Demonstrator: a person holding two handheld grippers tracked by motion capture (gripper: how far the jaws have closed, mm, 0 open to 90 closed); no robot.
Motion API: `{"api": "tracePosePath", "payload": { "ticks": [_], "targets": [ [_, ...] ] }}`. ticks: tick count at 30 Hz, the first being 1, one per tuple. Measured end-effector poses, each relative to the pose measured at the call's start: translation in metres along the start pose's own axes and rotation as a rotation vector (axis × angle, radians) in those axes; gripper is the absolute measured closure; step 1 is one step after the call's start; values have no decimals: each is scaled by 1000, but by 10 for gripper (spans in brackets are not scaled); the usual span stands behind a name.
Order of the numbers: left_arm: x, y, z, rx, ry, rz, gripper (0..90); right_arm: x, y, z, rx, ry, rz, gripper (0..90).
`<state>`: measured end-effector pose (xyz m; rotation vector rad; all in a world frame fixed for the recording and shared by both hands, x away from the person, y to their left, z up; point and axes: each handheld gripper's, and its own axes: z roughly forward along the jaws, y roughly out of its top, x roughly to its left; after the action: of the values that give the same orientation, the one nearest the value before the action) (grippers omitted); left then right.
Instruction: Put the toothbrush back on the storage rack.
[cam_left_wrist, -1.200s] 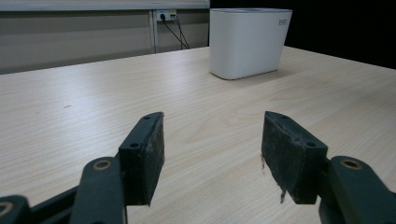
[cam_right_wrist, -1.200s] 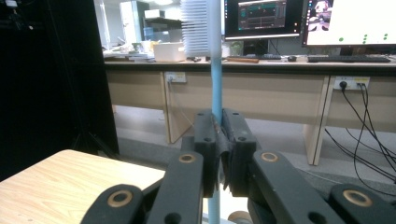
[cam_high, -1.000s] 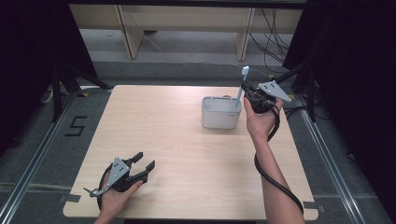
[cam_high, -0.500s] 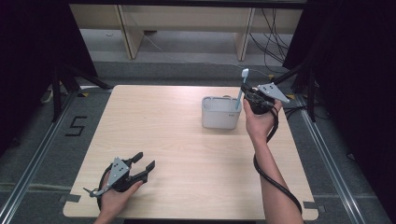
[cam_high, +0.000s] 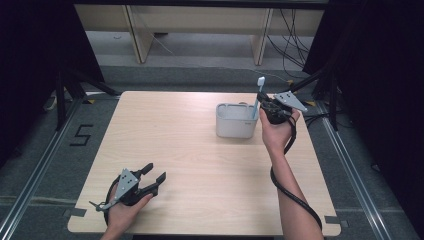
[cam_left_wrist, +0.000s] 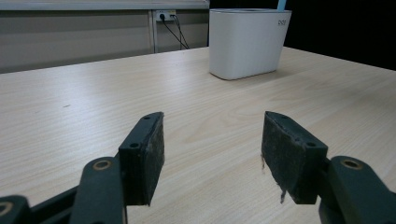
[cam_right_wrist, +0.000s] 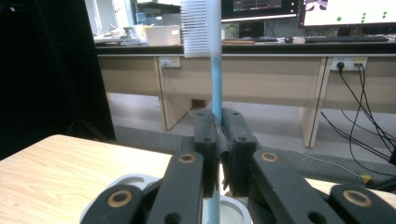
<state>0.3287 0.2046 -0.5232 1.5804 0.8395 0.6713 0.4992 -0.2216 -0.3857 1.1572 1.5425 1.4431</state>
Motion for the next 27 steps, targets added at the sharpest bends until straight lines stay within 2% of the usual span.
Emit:
{"api": "tracePosePath", "payload": {
  "ticks": [4,5,7,10,14,15,18,19,24,26,27],
  "targets": [
    [0,0,0,0,-1,-1,389,0,-3,1,11,9,0,859],
    [0,0,0,0,0,-2,389,-1,-4,1,13,0,-15,859],
    [0,0,0,-1,-1,-1,389,0,-7,2,16,1,-2,859],
    [0,0,0,-1,-1,-1,389,-1,-11,3,25,-3,-10,859],
    [0,0,0,0,-1,-2,389,-1,-18,5,49,7,-1,859],
    [0,0,0,0,-1,-1,389,-2,-18,4,64,-3,-5,859],
    [0,0,0,0,-1,-1,389,-2,-22,6,61,0,8,859],
    [0,0,0,0,-2,-1,389,-3,-23,6,68,2,-4,859],
    [0,0,0,1,-2,-1,389,-3,-30,7,88,7,-3,859],
    [0,0,0,1,-2,-1,389,-3,-33,7,95,-8,-11,859],
    [0,0,0,1,-2,0,390,-2,-34,7,100,-6,1,859]
  ]
}}
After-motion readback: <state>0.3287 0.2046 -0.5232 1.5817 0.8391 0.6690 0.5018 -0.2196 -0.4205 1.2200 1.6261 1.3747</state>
